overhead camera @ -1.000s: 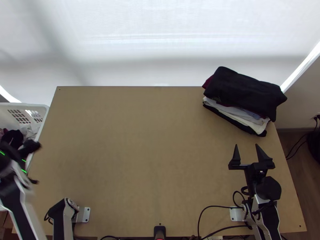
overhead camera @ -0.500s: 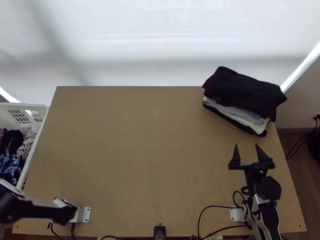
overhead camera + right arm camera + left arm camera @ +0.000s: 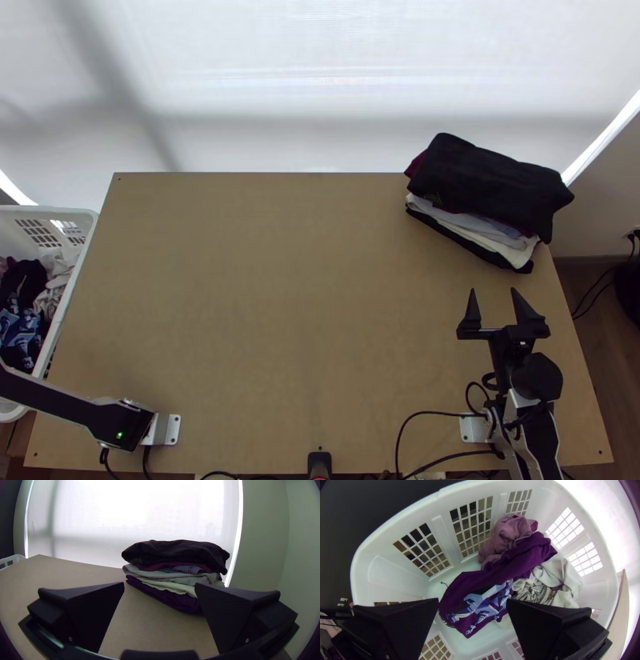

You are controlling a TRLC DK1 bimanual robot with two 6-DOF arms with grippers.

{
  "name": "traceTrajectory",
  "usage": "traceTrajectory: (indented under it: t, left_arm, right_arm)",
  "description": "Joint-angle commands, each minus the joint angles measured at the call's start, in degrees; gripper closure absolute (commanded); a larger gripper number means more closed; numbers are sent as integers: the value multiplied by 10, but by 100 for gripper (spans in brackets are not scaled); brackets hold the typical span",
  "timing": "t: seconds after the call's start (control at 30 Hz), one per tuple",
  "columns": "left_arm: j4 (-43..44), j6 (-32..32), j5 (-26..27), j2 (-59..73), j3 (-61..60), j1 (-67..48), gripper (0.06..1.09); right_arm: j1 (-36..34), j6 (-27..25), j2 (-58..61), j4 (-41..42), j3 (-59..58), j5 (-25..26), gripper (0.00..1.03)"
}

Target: Fold the t-shirt

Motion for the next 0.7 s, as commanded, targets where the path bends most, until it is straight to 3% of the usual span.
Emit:
traceTrajectory:
  t: [0.0, 0.37, 0.4, 0.43, 0.47, 0.5, 0.67]
  left_arm:
    - [-25, 21, -15, 82, 62, 4, 10]
    - [-18, 36, -28, 189, 131, 0, 14]
    - [-6, 42, -29, 191, 131, 1, 30]
    - [16, 42, -34, 188, 131, 1, 59]
    - [38, 41, -35, 181, 131, 1, 95]
    - [52, 35, -33, 174, 135, 2, 103]
    - [55, 13, -5, 128, 173, 0, 105]
  right_arm:
    - [-3, -8, -4, 9, -6, 1, 4]
    - [-3, -8, -4, 9, -6, 1, 4]
    - [-3, -8, -4, 9, -6, 1, 4]
    - [-3, -8, -4, 9, -6, 1, 4]
    - [-3, -8, -4, 9, -6, 1, 4]
    - [-3, -8, -4, 9, -7, 1, 4]
    - [-3, -8, -4, 9, -6, 1, 4]
